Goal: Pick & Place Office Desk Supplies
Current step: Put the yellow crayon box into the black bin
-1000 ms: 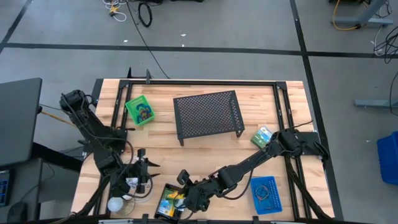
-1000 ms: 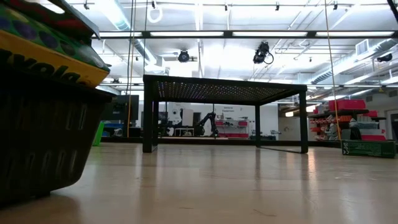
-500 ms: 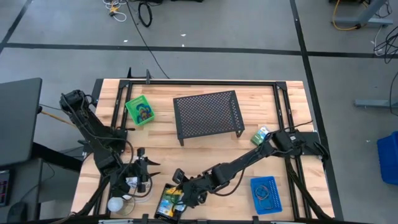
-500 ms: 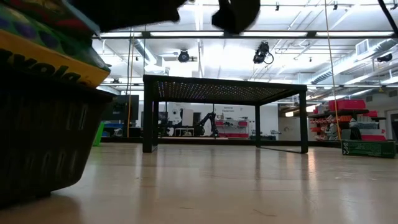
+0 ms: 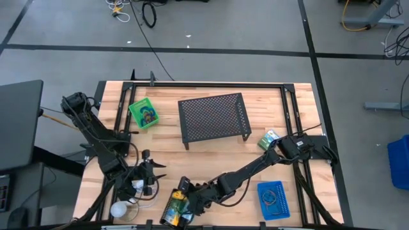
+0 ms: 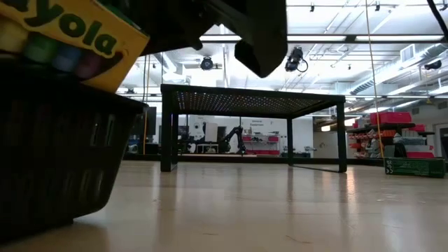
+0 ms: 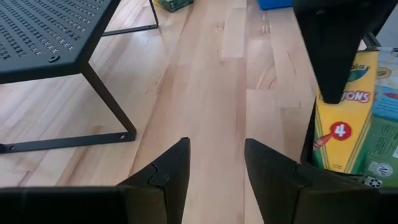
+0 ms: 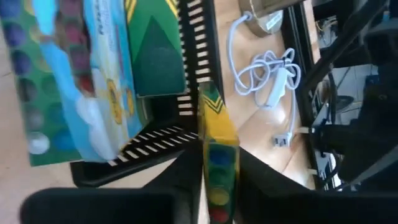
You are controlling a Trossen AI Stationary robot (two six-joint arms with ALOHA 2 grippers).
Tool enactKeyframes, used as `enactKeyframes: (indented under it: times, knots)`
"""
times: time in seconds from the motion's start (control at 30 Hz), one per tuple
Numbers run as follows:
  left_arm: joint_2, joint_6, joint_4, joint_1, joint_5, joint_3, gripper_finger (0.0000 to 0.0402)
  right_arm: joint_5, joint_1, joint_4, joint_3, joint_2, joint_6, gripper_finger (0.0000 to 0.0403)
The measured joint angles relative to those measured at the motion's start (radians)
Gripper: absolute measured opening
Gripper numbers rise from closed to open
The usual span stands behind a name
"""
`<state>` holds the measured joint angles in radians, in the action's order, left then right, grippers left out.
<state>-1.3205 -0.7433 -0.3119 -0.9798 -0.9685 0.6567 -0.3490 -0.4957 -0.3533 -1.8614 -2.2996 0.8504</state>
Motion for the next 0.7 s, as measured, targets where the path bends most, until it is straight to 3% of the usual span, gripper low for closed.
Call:
enactKeyframes:
  times: [0.17,0.37,0.57,0.7]
  knots:
    - [0.000,-0.001,0.000,0.000,0.000,0.000,0.0162,0.037,0.003,-0.019,0.000,0.000,-0.004,0.0110]
    - [0.000,0.002,0.000,0.000,0.003,0.000,0.0162,0.021,-0.001,-0.041,-0.007,0.001,0.015,0.0104]
    - [0.000,0.002,0.000,0.000,0.001,0.000,0.0162,-0.095,-0.006,-0.080,-0.092,0.001,0.000,0.0103]
    - [0.000,0.003,0.000,0.000,-0.001,0.000,0.0162,-0.096,-0.006,-0.141,-0.168,0.003,-0.042,0.0108]
